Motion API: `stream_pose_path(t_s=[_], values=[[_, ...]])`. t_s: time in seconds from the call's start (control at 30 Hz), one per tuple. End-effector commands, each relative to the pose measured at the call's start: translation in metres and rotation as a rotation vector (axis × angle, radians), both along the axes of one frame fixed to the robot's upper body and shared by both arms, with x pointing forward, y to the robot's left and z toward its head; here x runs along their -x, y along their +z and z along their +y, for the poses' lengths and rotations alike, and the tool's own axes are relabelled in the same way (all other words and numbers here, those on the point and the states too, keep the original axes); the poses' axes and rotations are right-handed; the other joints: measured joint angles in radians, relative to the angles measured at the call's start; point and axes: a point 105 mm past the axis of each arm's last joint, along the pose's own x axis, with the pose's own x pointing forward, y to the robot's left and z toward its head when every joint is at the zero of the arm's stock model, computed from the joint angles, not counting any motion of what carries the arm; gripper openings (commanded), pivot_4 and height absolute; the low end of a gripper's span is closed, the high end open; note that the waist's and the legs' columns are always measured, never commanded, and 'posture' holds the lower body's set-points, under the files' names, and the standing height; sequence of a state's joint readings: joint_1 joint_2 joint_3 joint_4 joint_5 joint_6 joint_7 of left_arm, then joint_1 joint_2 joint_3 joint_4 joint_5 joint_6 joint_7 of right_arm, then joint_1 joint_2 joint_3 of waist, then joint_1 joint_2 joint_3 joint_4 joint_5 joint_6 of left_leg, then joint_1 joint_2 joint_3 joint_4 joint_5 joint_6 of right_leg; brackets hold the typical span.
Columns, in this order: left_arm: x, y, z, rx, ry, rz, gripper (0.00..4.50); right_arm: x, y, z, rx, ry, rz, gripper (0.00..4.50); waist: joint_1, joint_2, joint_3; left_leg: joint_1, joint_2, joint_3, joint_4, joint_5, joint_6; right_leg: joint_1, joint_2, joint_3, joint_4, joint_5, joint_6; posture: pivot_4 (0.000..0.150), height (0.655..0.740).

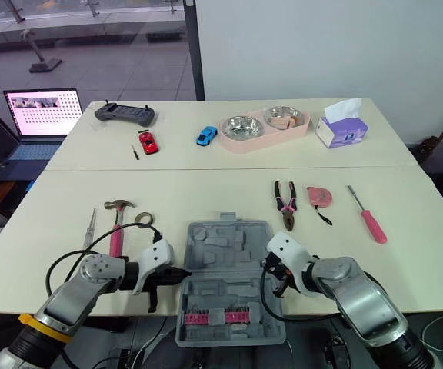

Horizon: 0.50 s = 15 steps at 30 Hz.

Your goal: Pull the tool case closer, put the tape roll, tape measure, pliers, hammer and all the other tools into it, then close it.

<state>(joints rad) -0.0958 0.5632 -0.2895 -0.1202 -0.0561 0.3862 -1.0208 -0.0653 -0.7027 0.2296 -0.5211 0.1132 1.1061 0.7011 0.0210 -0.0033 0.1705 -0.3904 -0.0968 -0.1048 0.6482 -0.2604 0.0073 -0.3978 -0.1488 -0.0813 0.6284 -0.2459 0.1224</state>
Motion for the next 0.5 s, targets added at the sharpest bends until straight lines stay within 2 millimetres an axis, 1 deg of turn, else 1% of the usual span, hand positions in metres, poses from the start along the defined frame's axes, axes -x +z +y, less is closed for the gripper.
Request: stream_pose_path(t_s=[0.03,0.13,0.27,0.37,0.5], values=[[0.007,-0.009,0.000,-0.013,-0.009,0.044,0.00,0.005,-0.002,-0.006,0.018,-0.011,0.014,0.03,0.004,0.000,0.000,0.000,0.000,0.000,0.000,0.000,0.000,0.000,0.000,0.000,0.000,0.000,0.000,0.150,0.7400],[0.006,-0.010,0.004,-0.021,-0.001,0.044,0.00,0.005,-0.002,-0.007,0.020,-0.016,0.014,0.03,0.017,0.000,0.000,0.000,0.000,0.000,0.000,0.000,0.000,0.000,0.000,0.000,0.000,0.000,0.000,0.150,0.7400],[0.003,-0.011,0.009,-0.035,0.012,0.038,0.00,0.005,-0.004,-0.011,0.033,-0.024,0.021,0.03,0.018,0.000,0.000,0.000,0.000,0.000,0.000,0.000,0.000,0.000,0.000,0.000,0.000,0.000,0.000,0.150,0.7400],[-0.002,-0.010,0.018,-0.053,0.037,0.026,0.00,0.004,-0.004,-0.025,0.066,-0.054,0.019,0.03,0.019,0.000,0.000,0.000,0.000,0.000,0.000,0.000,0.000,0.000,0.000,0.000,0.000,0.000,0.000,0.150,0.7400],[-0.011,-0.005,0.033,-0.078,0.071,0.001,0.00,0.004,0.001,-0.049,0.105,-0.083,0.007,0.03,0.021,0.000,0.000,0.000,0.000,0.000,0.000,0.000,0.000,0.000,0.000,0.000,0.000,0.000,0.000,0.150,0.7400]])
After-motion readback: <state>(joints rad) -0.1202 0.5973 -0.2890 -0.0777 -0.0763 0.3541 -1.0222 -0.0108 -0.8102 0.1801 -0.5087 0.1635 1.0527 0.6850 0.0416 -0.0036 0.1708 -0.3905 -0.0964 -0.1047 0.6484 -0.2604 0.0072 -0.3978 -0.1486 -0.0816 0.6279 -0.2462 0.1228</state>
